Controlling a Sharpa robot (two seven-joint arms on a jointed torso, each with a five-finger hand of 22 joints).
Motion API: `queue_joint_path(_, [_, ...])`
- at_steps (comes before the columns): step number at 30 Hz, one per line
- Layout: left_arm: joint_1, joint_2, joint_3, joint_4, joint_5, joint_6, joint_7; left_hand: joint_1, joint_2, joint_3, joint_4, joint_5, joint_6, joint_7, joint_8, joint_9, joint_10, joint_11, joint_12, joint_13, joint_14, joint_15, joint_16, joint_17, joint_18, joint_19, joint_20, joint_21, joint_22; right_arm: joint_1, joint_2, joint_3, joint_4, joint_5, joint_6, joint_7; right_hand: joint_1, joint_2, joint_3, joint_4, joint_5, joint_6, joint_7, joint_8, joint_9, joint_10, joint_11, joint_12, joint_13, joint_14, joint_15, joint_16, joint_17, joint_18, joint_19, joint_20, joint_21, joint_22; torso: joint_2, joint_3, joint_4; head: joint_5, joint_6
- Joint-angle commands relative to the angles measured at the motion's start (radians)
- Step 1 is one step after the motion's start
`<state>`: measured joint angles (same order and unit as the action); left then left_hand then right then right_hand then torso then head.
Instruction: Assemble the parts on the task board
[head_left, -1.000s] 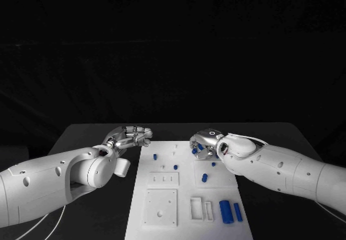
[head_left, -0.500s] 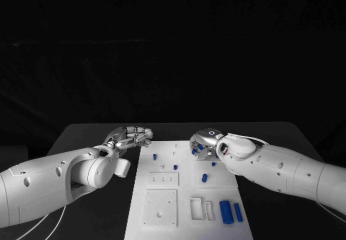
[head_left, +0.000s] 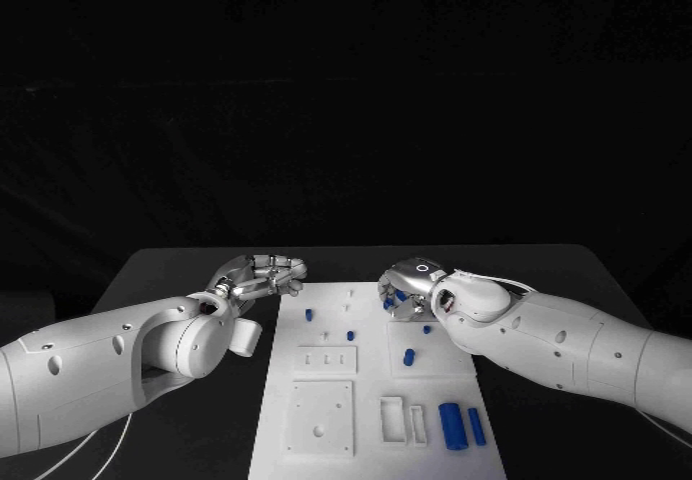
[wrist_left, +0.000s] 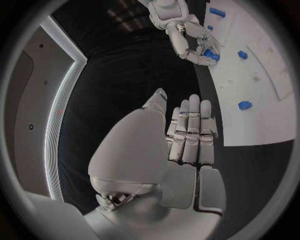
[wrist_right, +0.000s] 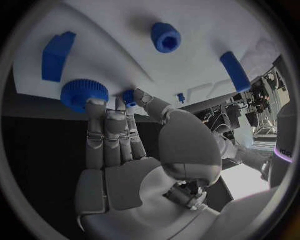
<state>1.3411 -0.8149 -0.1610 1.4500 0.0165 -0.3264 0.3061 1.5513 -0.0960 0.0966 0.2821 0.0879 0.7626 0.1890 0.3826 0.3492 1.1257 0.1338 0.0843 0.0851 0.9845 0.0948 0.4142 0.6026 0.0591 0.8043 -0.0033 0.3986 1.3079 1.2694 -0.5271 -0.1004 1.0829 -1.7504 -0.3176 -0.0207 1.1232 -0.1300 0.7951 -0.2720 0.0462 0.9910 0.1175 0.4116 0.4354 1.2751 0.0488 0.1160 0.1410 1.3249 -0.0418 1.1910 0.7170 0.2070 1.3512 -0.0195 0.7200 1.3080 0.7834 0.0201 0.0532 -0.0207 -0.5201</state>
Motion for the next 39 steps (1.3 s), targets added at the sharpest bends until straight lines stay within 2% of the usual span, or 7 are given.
queue_joint_path(1, [0.004,0.002,0.001,0.002,-0.006,0.014,0.007,0.011,-0.003,-0.001,0.004,0.001,0.008,-0.002,-0.005,-0.001,0.008,0.001,-0.006,-0.001,0.007,0.0,-0.006,0.002,0.012,-0.004,-0.002,0.003,0.018,-0.006,-0.001,-0.003,0.012,-0.029,-0.021,-0.039,0.002,0.011,0.006,-0.002,0.003,0.008,-0.001,0.004,0.002,0.04,0.001,0.006,0.005,-0.013,-0.021,0.007,-0.002,0.055,0.039,-0.034,0.006,0.023,0.001,0.0002,-0.0005,0.001,0.001])
queue_joint_path(4, [0.004,0.002,0.001,0.002,-0.006,0.014,0.008,0.012,-0.002,-0.002,0.004,0.002,0.008,-0.002,-0.005,-0.001,0.008,0.001,-0.006,-0.001,0.007,0.0,-0.006,0.002,0.012,-0.004,-0.002,0.003,0.018,-0.006,-0.003,-0.002,0.024,-0.037,-0.04,-0.054,0.002,0.01,0.006,-0.002,0.003,0.01,-0.002,0.004,0.003,0.041,0.001,0.006,0.006,-0.013,-0.022,0.008,-0.002,0.055,0.039,-0.034,0.008,0.023,0.001,0.0003,-0.0017,0.002,0.003])
queue_joint_path(8, [0.004,0.002,0.001,0.002,-0.006,0.002,0.009,0.013,-0.002,-0.003,0.004,0.002,0.008,-0.002,-0.005,-0.001,0.008,0.0,-0.007,-0.002,0.007,0.0,-0.007,0.003,0.012,-0.004,-0.002,0.003,0.018,-0.005,-0.003,0.009,0.04,-0.053,-0.062,-0.082,0.001,0.009,0.008,-0.003,0.003,0.012,-0.003,0.005,0.004,0.042,0.0,0.006,0.008,-0.013,-0.022,0.009,-0.002,0.055,0.04,-0.034,0.012,0.023,0.001,-0.0008,-0.0031,0.002,0.004])
queue_joint_path(14, [0.005,0.005,0.001,0.0,-0.006,0.003,0.005,0.017,-0.003,-0.008,0.005,0.002,0.005,-0.004,-0.008,-0.002,0.003,0.001,-0.012,-0.004,0.005,0.001,-0.012,0.005,0.011,-0.005,-0.001,0.003,0.018,-0.004,0.021,0.024,0.045,-0.068,-0.076,-0.104,0.001,0.006,0.009,-0.004,0.003,0.015,-0.004,0.005,0.005,0.044,-0.001,0.005,0.01,-0.013,-0.023,0.011,-0.003,0.055,0.041,-0.034,0.015,0.023,0.004,0.001,-0.0022,0.003,0.009])
queue_joint_path(24, [0.005,0.01,0.001,0.001,-0.006,0.001,0.006,0.018,-0.003,-0.01,0.006,0.002,0.005,-0.004,-0.009,-0.002,0.002,0.001,-0.014,-0.004,0.004,0.002,-0.014,0.006,0.011,-0.006,-0.001,0.003,0.017,-0.003,0.091,0.025,0.024,-0.11,-0.093,-0.137,0.001,0.004,0.012,-0.005,0.003,0.017,-0.005,0.005,0.005,0.045,-0.002,0.004,0.012,-0.013,-0.024,0.013,-0.003,0.055,0.041,-0.034,0.018,0.023,0.006,-0.0001,0.0005,0.004,0.014])
queue_joint_path(31, [0.006,0.014,0.001,0.002,-0.006,-0.002,0.008,0.019,-0.003,-0.011,0.006,0.002,0.005,-0.005,-0.01,-0.002,0.002,0.001,-0.014,-0.004,0.004,0.002,-0.015,0.006,0.011,-0.006,-0.001,0.003,0.017,-0.001,0.141,0.025,-0.019,-0.127,-0.092,-0.143,0.001,0.003,0.013,-0.005,0.003,0.018,-0.005,0.005,0.006,0.045,-0.002,0.003,0.013,-0.013,-0.024,0.013,-0.004,0.055,0.041,-0.034,0.02,0.023,0.007,-0.0012,0.0008,0.003,0.016])
queue_joint_path(39, [0.007,0.021,0.001,0.002,-0.01,0.001,0.004,0.021,-0.003,-0.014,0.006,0.001,0.005,-0.005,-0.011,-0.002,0.001,0.001,-0.014,-0.005,0.002,0.003,-0.018,0.007,0.011,-0.007,0.0,0.002,0.017,-0.001,0.166,0.026,-0.046,-0.136,-0.092,-0.15,0.002,0.002,0.014,-0.005,0.003,0.019,-0.006,0.005,0.006,0.045,-0.002,0.002,0.013,-0.014,-0.024,0.014,-0.004,0.055,0.041,-0.034,0.021,0.023,0.008,-0.0007,0.0014,0.005,0.017])
